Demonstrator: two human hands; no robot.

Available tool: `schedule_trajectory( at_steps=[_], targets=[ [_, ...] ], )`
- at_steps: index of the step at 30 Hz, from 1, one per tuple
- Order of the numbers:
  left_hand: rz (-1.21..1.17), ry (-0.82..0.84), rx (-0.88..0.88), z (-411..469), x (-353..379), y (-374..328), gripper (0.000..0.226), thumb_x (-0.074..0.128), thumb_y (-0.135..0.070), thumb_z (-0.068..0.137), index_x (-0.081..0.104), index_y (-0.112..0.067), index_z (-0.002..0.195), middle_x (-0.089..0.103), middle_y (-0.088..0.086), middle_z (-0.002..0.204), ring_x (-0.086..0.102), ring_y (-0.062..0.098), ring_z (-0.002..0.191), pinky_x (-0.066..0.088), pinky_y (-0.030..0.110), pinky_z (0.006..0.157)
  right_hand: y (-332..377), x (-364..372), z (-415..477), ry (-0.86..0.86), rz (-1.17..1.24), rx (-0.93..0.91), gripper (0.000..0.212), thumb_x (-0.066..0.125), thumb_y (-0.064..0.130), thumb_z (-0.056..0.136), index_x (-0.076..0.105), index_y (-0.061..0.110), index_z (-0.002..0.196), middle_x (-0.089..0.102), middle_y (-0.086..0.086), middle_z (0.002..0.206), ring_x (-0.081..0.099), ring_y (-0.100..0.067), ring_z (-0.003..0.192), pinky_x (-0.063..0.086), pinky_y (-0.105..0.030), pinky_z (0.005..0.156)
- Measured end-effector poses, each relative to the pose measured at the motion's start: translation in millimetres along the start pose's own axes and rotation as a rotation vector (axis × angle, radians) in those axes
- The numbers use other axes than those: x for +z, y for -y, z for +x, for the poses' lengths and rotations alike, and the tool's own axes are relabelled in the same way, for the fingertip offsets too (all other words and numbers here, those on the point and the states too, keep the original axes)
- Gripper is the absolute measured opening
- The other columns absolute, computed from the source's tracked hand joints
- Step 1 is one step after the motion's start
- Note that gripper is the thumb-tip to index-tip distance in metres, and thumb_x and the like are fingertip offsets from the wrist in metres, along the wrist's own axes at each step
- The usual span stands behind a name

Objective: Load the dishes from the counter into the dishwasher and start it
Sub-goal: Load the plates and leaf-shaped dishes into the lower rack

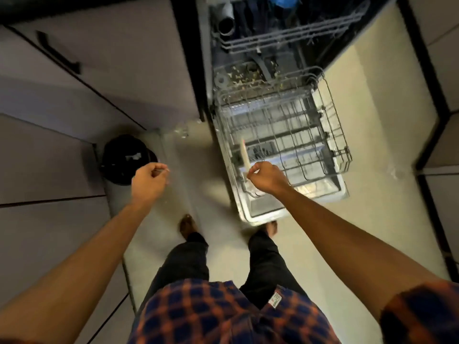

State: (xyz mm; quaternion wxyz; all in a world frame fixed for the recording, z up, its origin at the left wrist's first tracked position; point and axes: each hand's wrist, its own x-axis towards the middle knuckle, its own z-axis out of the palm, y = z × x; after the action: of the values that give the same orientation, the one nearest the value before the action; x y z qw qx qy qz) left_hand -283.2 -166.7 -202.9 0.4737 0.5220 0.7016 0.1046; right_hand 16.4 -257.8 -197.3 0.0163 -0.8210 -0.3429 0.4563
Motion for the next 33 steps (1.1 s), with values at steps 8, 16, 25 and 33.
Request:
schedule_trajectory(
  at_steps=[8,16,25,33],
  targets=[
    [-0.04,-0.333,0.203,3,-240,7,0.015,0.063,-0.023,0.091,0.071,-0.024,0.103,0.071,-0.004,0.083,0.069,0.014,0.08,0.058,0.041,0.083,238,51,-46,-0.029,-0.062,-0.34,0.012,0.063,0.043,0.086,0.068,0.032,0.083,0.075,0.002,0.101,0.068,-0.027,0.103,0.054,-0.037,0.091],
    [-0.031,-0.914,0.292,-52,-411,55,0.019,0.063,-0.018,0.087,0.071,-0.018,0.104,0.069,-0.003,0.101,0.064,0.015,0.09,0.056,0.041,0.083,464,125,-118,0.036,-0.051,-0.867,0.001,0.069,0.038,0.088,0.069,0.036,0.088,0.067,0.014,0.075,0.067,-0.013,0.085,0.052,-0.031,0.082],
    [0.044,-1.116,-0.14,-74,-480,161,0.028,0.062,-0.027,0.08,0.074,-0.013,0.1,0.073,0.005,0.098,0.067,0.025,0.091,0.046,0.033,0.086,639,233,-156,0.224,-0.307,-1.422,0.019,0.067,0.03,0.09,0.073,0.023,0.108,0.065,0.006,0.093,0.061,-0.015,0.089,0.05,-0.031,0.084],
    [-0.208,-1.3,-0.419,-75,-513,188,0.016,0.067,-0.009,0.087,0.072,-0.013,0.102,0.063,-0.004,0.095,0.061,0.012,0.076,0.041,0.017,0.074,717,328,-175,0.298,-0.622,-1.662,0.016,0.064,0.036,0.091,0.071,0.029,0.104,0.057,0.002,0.103,0.053,-0.023,0.108,0.052,-0.038,0.076]
  ],
)
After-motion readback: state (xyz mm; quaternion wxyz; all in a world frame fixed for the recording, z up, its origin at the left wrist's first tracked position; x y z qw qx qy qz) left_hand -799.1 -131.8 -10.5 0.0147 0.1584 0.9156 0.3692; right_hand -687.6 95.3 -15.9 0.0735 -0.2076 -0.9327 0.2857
